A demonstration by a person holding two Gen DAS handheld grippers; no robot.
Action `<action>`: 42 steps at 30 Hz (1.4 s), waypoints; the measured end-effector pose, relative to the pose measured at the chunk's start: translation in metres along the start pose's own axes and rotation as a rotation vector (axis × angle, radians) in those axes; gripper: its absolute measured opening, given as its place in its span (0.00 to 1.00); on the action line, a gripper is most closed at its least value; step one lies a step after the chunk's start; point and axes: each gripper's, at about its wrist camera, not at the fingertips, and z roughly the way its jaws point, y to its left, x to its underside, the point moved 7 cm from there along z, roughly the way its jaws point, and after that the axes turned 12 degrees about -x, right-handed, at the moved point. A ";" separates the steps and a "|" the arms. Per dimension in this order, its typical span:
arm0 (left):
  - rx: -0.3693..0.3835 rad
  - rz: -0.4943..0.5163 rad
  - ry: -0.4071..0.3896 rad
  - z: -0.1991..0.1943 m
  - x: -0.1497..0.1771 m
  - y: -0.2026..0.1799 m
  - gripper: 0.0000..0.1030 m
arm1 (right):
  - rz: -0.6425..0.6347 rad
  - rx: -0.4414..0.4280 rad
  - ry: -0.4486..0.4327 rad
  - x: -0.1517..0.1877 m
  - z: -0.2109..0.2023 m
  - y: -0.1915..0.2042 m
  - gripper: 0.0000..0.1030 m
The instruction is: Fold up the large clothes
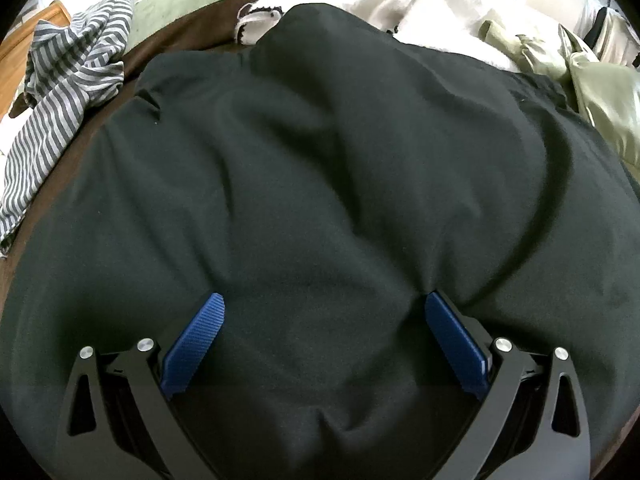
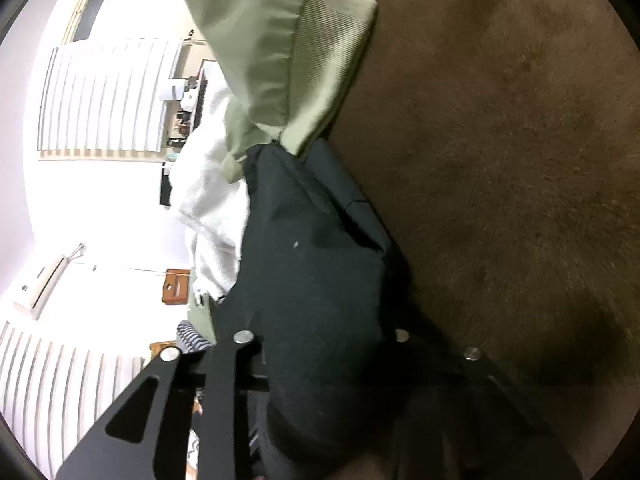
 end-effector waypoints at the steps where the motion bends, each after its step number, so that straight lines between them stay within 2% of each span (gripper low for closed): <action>1: -0.001 0.002 0.000 0.000 0.000 0.000 0.95 | -0.012 -0.003 0.002 0.001 -0.001 0.005 0.25; 8: -0.019 0.010 0.009 0.003 0.001 0.000 0.95 | -0.168 -0.045 0.047 0.010 0.003 0.072 0.24; 14: -0.016 0.006 0.044 0.006 -0.003 0.000 0.95 | -0.306 -0.048 0.095 0.031 0.019 0.131 0.24; 21: -0.014 0.019 0.066 0.008 -0.008 -0.002 0.95 | -0.484 -0.054 0.169 0.081 0.050 0.201 0.24; 28: -0.011 0.026 0.075 0.008 -0.008 -0.002 0.95 | -0.585 -0.075 0.262 0.129 0.097 0.239 0.24; 30: -0.009 0.025 0.081 0.006 -0.008 -0.001 0.94 | -0.636 -0.047 0.260 0.139 0.104 0.247 0.24; 32: -0.003 0.013 0.102 0.005 -0.009 0.003 0.93 | -0.628 -0.043 0.242 0.138 0.109 0.249 0.24; 34: 0.023 -0.003 0.093 -0.004 -0.014 0.013 0.93 | -0.603 -0.045 0.219 0.138 0.106 0.253 0.24; 38: 0.008 -0.050 0.014 -0.038 -0.024 0.057 0.94 | -0.645 -0.043 0.241 0.145 0.110 0.263 0.24; 42: -0.042 -0.092 0.025 -0.052 -0.012 0.110 0.94 | -0.720 -0.027 0.304 0.171 0.128 0.280 0.24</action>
